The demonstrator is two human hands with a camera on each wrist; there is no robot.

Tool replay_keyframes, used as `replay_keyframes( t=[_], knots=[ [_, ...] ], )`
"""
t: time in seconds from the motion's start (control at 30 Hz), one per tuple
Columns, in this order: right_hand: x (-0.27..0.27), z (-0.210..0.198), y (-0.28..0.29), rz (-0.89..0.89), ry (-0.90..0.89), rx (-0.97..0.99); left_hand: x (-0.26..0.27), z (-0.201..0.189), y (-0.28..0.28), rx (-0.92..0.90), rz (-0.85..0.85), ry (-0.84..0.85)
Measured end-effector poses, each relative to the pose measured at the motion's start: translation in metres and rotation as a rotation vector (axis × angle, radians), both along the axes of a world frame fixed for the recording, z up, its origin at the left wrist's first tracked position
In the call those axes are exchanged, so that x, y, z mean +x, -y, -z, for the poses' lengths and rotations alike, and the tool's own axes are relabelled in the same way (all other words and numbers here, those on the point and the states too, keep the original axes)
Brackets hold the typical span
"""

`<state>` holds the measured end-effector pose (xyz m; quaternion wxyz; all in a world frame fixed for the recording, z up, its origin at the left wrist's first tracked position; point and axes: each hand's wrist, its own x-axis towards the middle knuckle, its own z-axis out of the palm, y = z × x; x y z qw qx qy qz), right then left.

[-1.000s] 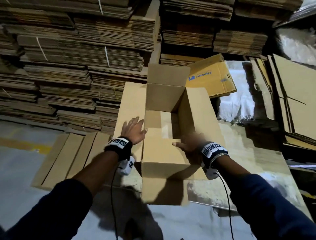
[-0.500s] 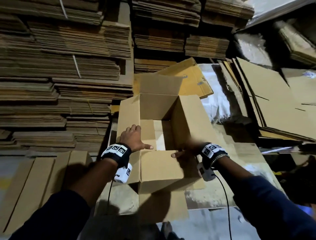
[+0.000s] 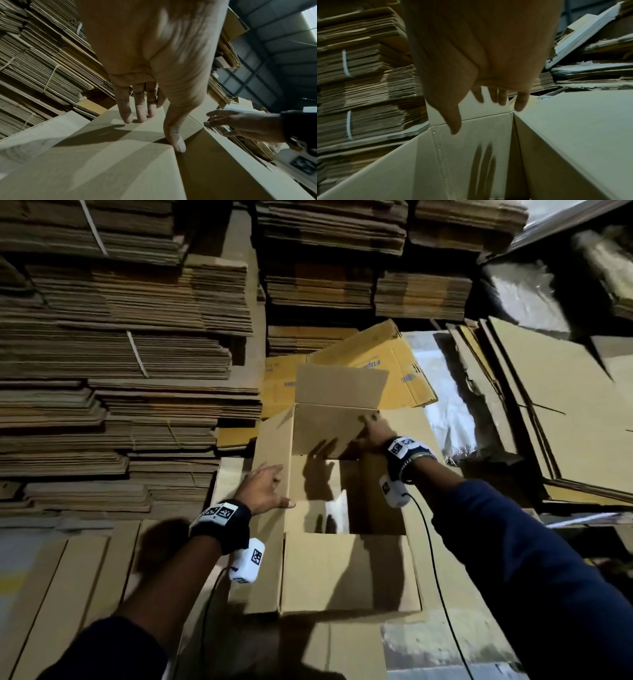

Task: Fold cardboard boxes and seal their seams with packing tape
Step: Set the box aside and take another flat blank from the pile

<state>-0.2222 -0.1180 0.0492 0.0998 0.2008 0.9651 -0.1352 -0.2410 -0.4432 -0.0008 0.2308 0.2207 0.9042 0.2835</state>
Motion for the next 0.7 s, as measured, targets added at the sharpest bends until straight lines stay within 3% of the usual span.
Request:
replay_keyframes(
  t=[0.17,0.33,0.47,0.57,0.7],
  knots=[
    [-0.045,-0.011,-0.048,0.342,-0.204,-0.145,-0.019,0.009,-0.023,-0.033,0.039,0.055],
    [-0.060,0.004,-0.101,0.541,-0.493,-0.672,-0.035,0.025,-0.048,-0.011,0.045,0.093],
    [-0.033,-0.019,-0.099,0.598,-0.680,-0.719,-0.035,0.019,-0.062,-0.003,0.024,0.109],
    [-0.007,-0.012,-0.100,0.477,-0.535,-0.606,-0.032,0.008,-0.068,0.025,0.046,0.145],
    [0.023,0.010,-0.096,0.054,0.020,-0.066,-0.028,-0.004,-0.061,-0.002,0.091,0.113]
  ],
)
